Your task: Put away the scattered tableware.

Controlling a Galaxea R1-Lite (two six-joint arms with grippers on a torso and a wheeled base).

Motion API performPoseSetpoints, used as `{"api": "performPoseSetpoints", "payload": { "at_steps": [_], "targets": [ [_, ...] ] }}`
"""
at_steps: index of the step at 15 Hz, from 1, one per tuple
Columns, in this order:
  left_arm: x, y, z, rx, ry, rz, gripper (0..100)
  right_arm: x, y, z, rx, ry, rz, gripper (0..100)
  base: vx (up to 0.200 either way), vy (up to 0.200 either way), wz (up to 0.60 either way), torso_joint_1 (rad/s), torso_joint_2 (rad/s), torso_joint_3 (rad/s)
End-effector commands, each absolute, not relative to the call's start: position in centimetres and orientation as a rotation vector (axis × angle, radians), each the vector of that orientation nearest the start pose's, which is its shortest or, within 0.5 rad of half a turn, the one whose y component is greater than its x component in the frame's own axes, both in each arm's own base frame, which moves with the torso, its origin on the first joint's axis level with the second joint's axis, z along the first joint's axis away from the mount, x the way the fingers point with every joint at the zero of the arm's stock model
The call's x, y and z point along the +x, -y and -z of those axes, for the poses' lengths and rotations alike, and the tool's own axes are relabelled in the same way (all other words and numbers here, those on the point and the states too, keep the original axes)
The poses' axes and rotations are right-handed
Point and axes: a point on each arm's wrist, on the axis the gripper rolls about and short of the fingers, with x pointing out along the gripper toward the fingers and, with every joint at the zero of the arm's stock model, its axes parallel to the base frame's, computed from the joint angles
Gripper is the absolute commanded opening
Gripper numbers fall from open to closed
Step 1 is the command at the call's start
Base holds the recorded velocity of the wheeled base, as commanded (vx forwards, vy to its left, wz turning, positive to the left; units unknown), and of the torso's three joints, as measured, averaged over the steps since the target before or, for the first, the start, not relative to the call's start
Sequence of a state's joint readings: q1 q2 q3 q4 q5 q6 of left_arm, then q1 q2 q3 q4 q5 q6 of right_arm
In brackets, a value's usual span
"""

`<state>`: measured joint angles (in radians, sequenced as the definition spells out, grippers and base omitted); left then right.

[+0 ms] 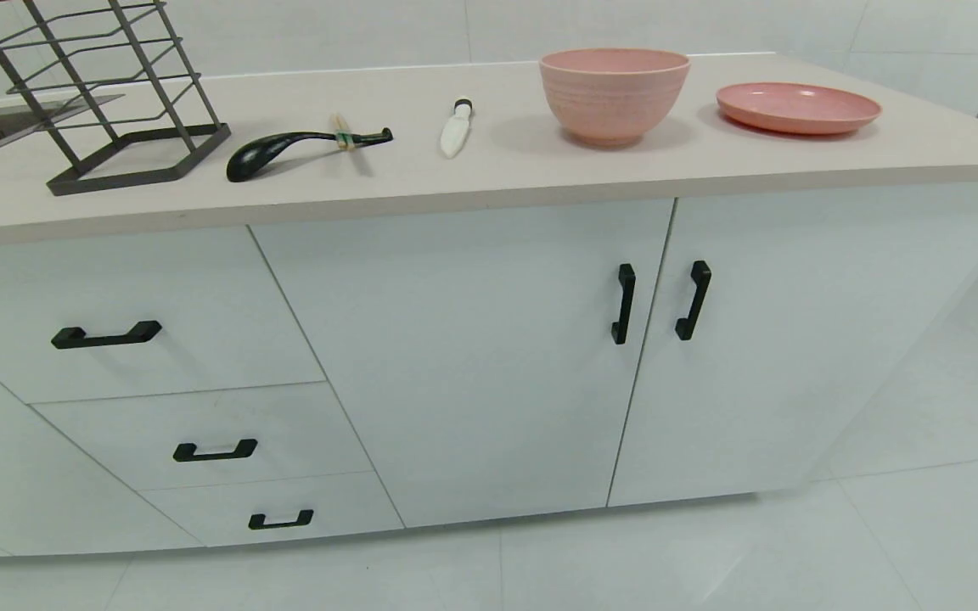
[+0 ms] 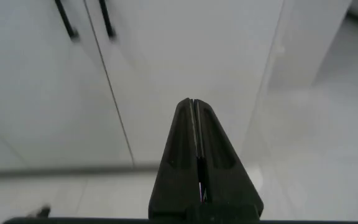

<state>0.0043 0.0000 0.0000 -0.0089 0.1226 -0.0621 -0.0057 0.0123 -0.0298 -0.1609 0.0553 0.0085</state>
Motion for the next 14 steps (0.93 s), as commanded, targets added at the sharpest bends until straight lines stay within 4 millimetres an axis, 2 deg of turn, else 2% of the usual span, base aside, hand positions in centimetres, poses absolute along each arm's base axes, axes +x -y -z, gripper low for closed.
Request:
{"api": "performPoseSetpoints", "payload": {
  "at_steps": [1,4,6,7,9,11,14],
  "targets": [
    [-2.3,-0.3,-7.6,-0.063,0.013,-0.127,100,-1.4,-0.6,-16.0,-0.082,0.305,-0.138,0,0.000,0.000,0.00,0.000,0.00,0.000],
    [-2.3,-0.3,-7.6,-0.063,0.013,-0.127,100,1.3,-0.6,-15.7,-0.045,0.137,-0.234,0,0.000,0.000,0.00,0.000,0.00,0.000],
    [-2.3,-0.3,-7.7,-0.062,0.015,-0.124,100,3.1,-0.8,-16.3,-0.038,0.050,-0.369,0,0.000,0.000,0.00,0.000,0.00,0.000],
    [-2.3,-0.3,-7.7,-0.060,0.014,-0.122,100,3.7,-0.9,-16.3,-0.033,0.015,-0.385,100,0.000,0.000,0.00,0.000,0.00,0.000],
    [-2.3,-0.2,-7.7,-0.060,0.014,-0.119,100,6.5,-1.1,-16.9,-0.035,-0.025,-0.430,100,0.000,0.000,0.00,0.000,0.00,0.000],
    [-2.3,-0.2,-7.7,-0.060,0.014,-0.119,100,9.7,-1.7,-17.7,-0.053,0.051,-0.476,100,0.000,0.000,0.00,0.000,0.00,0.000],
    [-2.3,-0.2,-7.7,-0.066,0.015,-0.119,100,13.4,-3.6,-15.1,-0.123,0.135,-0.585,100,0.000,0.000,0.00,0.000,0.00,0.000]
  ]
}}
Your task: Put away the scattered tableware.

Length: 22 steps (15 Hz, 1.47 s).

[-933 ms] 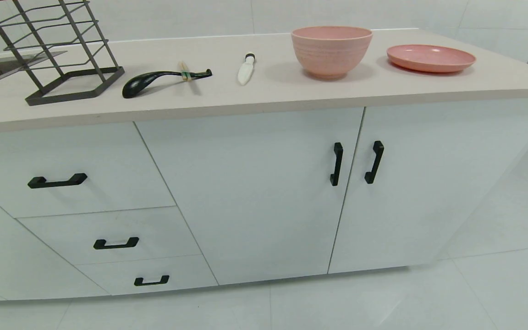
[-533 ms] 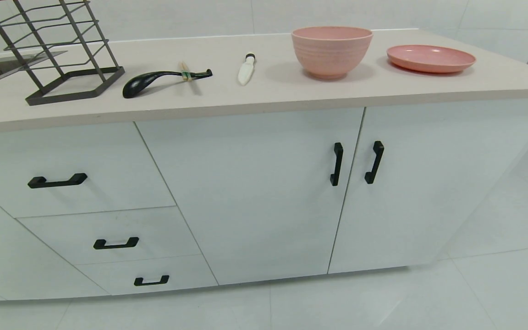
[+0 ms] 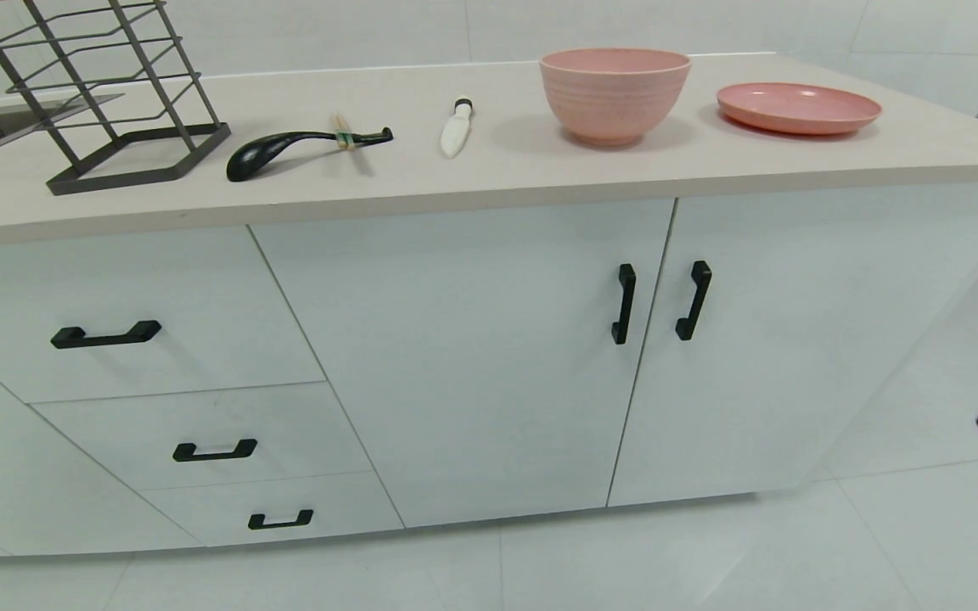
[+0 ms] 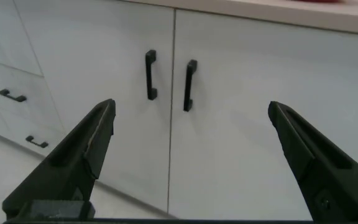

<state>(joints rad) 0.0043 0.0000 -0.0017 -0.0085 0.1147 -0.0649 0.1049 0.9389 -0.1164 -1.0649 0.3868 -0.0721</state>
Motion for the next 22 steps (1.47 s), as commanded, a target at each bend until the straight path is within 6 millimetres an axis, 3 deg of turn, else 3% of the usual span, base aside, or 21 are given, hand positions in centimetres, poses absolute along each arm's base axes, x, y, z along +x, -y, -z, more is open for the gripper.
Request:
{"api": "performPoseSetpoints", "payload": {
  "at_steps": [1,5,9,11,13,14,17,20,21,22],
  "targets": [
    [-2.3,-0.2,-7.7,-0.066,0.015,-0.119,100,14.4,-3.8,-15.4,-0.126,0.156,-0.601,100,0.000,0.000,0.00,0.000,0.00,0.000],
    [-2.3,-0.2,-8.2,-0.059,0.069,-0.116,100,16.6,-4.6,-14.7,-0.126,0.100,-0.649,100,0.000,0.000,0.00,0.000,0.00,0.000],
    [-3.2,-0.1,-11.8,-0.024,0.404,-0.059,100,19.8,-5.3,-16.0,-0.132,0.155,-0.645,100,0.000,0.000,0.00,0.000,0.00,0.000],
    [-3.7,0.1,-14.3,-0.005,0.431,0.046,100,21.0,-5.6,-16.0,-0.133,0.160,-0.645,100,0.000,0.000,0.00,0.000,0.00,0.000],
    [-2.1,0.2,-20.0,0.034,0.387,0.086,100,22.1,-5.9,-16.5,-0.135,0.185,-0.643,100,0.000,0.000,0.00,0.000,0.00,0.000],
    [-0.7,0.3,-21.3,0.078,0.344,0.113,100,22.6,-6.0,-17.4,-0.140,0.227,-0.639,100,0.000,0.000,0.00,0.000,0.00,0.000],
    [2.4,0.6,-21.6,0.155,0.219,0.260,100,22.6,-6.0,-17.7,-0.140,0.242,-0.638,100,0.000,0.000,0.00,0.000,0.00,0.000],
    [6.0,1.2,-21.3,0.150,0.077,0.513,100,22.6,-6.0,-17.8,-0.139,0.246,-0.640,100,0.000,0.000,0.00,0.000,0.00,0.000],
    [6.4,1.3,-21.2,0.150,0.064,0.545,100,22.6,-6.0,-17.5,-0.136,0.234,-0.641,100,0.000,0.000,0.00,0.000,0.00,0.000],
    [8.0,1.9,-21.0,0.168,0.042,0.692,100,22.4,-6.0,-17.3,-0.135,0.227,-0.641,100,0.000,0.000,0.00,0.000,0.00,0.000]
  ]
}}
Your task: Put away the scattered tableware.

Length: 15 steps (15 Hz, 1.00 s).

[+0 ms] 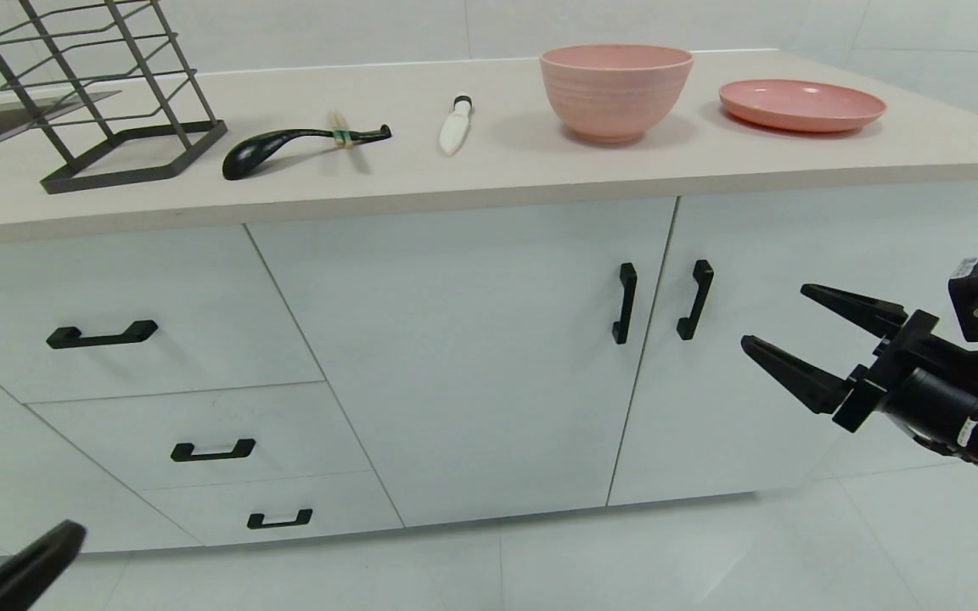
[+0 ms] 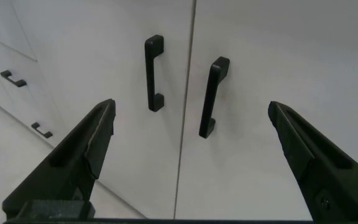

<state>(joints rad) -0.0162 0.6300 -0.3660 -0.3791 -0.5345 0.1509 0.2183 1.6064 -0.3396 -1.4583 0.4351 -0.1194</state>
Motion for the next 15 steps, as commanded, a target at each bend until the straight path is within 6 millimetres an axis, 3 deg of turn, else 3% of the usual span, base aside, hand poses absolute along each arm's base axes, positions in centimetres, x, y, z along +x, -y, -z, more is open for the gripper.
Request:
{"api": "performPoseSetpoints", "payload": {
  "at_steps": [1,5,7,9,13,15],
  "targets": [
    [9.1,2.4,-20.9,0.177,0.036,0.774,100,22.2,-5.9,-17.3,-0.135,0.222,-0.642,100,0.000,0.000,0.00,0.000,0.00,0.000],
    [12.1,5.1,-20.5,0.112,0.010,0.977,100,22.0,-5.9,-16.9,-0.135,0.206,-0.643,100,0.000,0.000,0.00,0.000,0.00,0.000],
    [15.2,7.2,-20.0,0.095,0.030,1.051,100,22.4,-6.0,-16.7,-0.134,0.197,-0.654,100,0.000,0.000,0.00,0.000,0.00,0.000],
    [15.7,9.3,-19.6,0.080,0.046,1.164,100,22.5,-6.1,-16.5,-0.136,0.200,-0.708,100,0.000,0.000,0.00,0.000,0.00,0.000],
    [18.1,12.1,-19.4,0.045,0.029,1.238,100,24.4,-6.3,-16.3,-0.135,0.197,-0.707,100,0.000,0.000,0.00,0.000,0.00,0.000],
    [20.0,14.9,-18.7,0.045,0.027,1.296,100,25.3,-6.6,-15.5,-0.135,0.169,-0.715,100,0.000,0.000,0.00,0.000,0.00,0.000]
  ]
}}
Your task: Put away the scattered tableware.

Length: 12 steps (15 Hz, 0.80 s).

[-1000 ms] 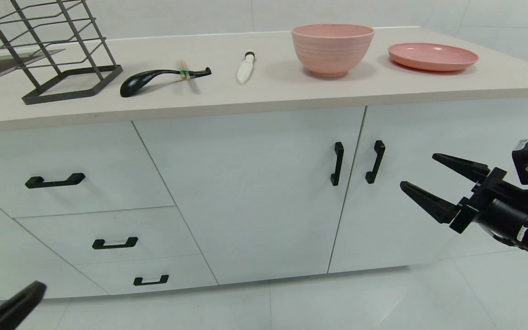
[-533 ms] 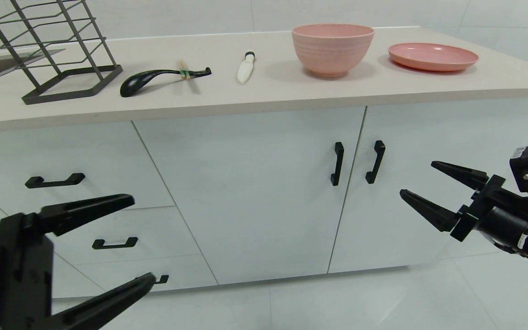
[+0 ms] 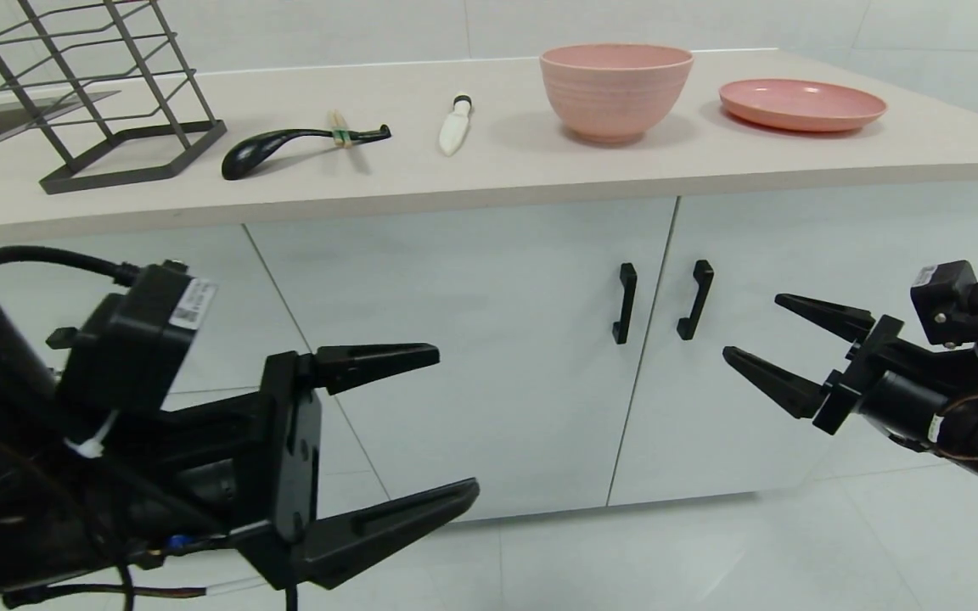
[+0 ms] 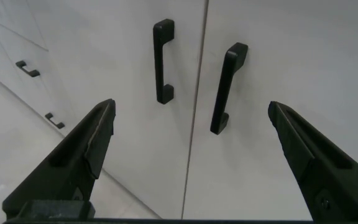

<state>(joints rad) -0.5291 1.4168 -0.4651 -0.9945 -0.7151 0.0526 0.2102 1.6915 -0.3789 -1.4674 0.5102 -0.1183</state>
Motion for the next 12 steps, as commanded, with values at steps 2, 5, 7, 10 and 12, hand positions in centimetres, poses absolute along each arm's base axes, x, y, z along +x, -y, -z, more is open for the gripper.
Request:
{"api": "performPoseSetpoints", "payload": {
  "at_steps": [2,5,7,10,12],
  "targets": [
    [21.7,17.2,-17.9,0.049,0.049,1.334,100,25.7,-6.7,-15.5,-0.139,0.179,-0.745,100,0.000,0.000,0.00,0.000,0.00,0.000],
    [24.0,20.3,-17.3,0.063,0.087,1.371,100,26.1,-6.7,-15.6,-0.142,0.188,-0.767,100,0.000,0.000,0.00,0.000,0.00,0.000],
    [25.4,22.6,-17.1,0.062,0.108,1.400,100,26.4,-6.2,-15.3,-0.154,0.184,-0.812,100,0.000,0.000,0.00,0.000,0.00,0.000],
    [25.4,25.1,-16.5,0.058,0.116,1.449,100,27.1,-4.5,-14.7,-0.211,0.205,-0.877,100,0.000,0.000,0.00,0.000,0.00,0.000],
    [25.1,25.5,-15.8,0.050,0.110,1.463,100,27.3,-4.2,-14.3,-0.224,0.200,-0.886,100,0.000,0.000,0.00,0.000,0.00,0.000]
  ]
}}
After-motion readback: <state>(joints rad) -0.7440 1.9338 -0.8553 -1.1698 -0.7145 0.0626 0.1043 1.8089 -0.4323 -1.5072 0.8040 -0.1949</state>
